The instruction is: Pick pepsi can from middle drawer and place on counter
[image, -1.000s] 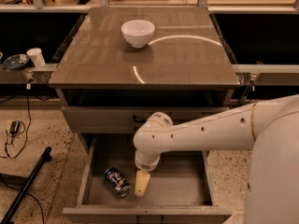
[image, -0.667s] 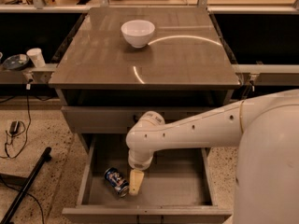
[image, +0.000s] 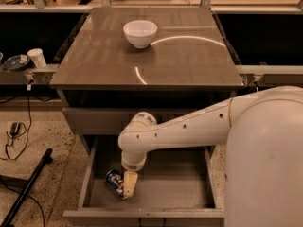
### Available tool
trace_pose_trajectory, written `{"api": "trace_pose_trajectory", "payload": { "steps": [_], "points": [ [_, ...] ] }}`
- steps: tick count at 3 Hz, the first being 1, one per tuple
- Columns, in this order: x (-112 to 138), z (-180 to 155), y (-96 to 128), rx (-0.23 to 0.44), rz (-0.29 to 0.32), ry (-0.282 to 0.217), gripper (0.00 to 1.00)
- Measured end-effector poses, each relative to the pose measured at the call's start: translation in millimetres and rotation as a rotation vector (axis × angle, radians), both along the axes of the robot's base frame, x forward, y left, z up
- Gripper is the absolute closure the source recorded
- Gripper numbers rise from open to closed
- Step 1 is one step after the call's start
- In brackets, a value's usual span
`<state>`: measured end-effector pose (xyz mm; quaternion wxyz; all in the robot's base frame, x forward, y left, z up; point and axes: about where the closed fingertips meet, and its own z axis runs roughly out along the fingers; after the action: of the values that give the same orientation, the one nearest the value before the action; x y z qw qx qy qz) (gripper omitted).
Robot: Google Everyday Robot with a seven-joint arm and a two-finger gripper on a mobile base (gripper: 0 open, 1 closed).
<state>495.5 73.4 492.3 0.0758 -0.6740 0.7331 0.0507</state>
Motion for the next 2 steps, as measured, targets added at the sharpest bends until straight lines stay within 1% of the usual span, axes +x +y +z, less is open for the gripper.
{"api": "trace_pose_trajectory", "payload": {
  "steps": [1,2],
  "points": [
    [1,-2,11,0.001,0.019,-0.001,0.00],
    [2,-3,22,-0.015,0.035,-0.005,0.00]
  ]
}}
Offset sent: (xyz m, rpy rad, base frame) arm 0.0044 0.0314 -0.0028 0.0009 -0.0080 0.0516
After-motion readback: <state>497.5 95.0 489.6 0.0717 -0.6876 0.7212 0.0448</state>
